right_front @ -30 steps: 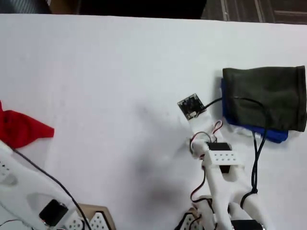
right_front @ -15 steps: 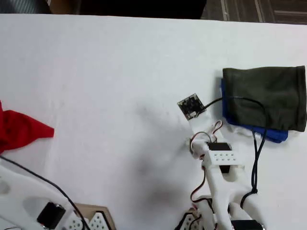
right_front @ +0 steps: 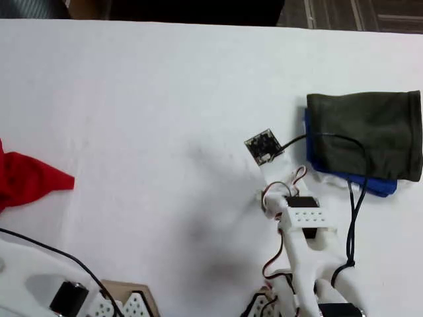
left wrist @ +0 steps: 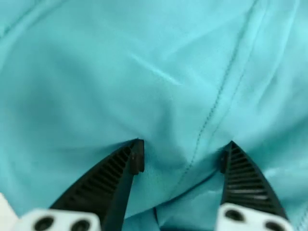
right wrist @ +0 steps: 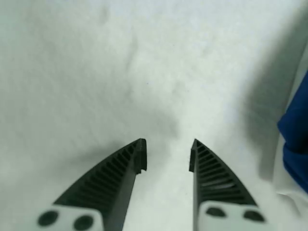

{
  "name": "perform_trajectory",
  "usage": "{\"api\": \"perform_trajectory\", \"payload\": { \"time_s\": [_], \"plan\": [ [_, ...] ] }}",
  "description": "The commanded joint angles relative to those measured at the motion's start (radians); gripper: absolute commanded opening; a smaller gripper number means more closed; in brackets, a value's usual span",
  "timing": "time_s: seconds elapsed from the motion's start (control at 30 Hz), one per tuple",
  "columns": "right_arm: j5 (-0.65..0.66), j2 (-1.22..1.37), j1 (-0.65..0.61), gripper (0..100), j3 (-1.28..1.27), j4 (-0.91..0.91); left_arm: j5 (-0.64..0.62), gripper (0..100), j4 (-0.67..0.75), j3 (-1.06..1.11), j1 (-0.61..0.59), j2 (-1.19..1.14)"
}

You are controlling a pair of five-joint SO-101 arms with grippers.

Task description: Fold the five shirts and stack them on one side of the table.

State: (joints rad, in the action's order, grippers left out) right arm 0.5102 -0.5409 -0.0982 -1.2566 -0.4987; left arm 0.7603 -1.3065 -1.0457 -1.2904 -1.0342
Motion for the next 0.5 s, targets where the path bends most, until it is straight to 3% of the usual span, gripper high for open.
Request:
{"api": "perform_trajectory", "payload": {
  "time_s": [0.0, 0.07, 0.1, 0.27, 0.47],
  "plan": [
    [-0.002, -0.038, -0.004, 15.2, 0.005, 0.012, 0.008, 13, -0.025, -0.001, 0.02, 0.0],
    [-0.002, -0.038, -0.004, 15.2, 0.005, 0.013, 0.0, 1, -0.054, -0.016, 0.031, 0.009],
    [-0.002, -0.038, -0.004, 15.2, 0.005, 0.015, -0.002, 4, -0.081, -0.031, 0.037, 0.017],
    [-0.002, -0.038, -0.004, 15.2, 0.005, 0.018, -0.003, 2, -0.245, -0.185, 0.118, 0.061],
    [-0.002, -0.038, -0.004, 15.2, 0.005, 0.018, -0.023, 3, -0.485, -0.423, 0.331, 0.12]
  ]
}}
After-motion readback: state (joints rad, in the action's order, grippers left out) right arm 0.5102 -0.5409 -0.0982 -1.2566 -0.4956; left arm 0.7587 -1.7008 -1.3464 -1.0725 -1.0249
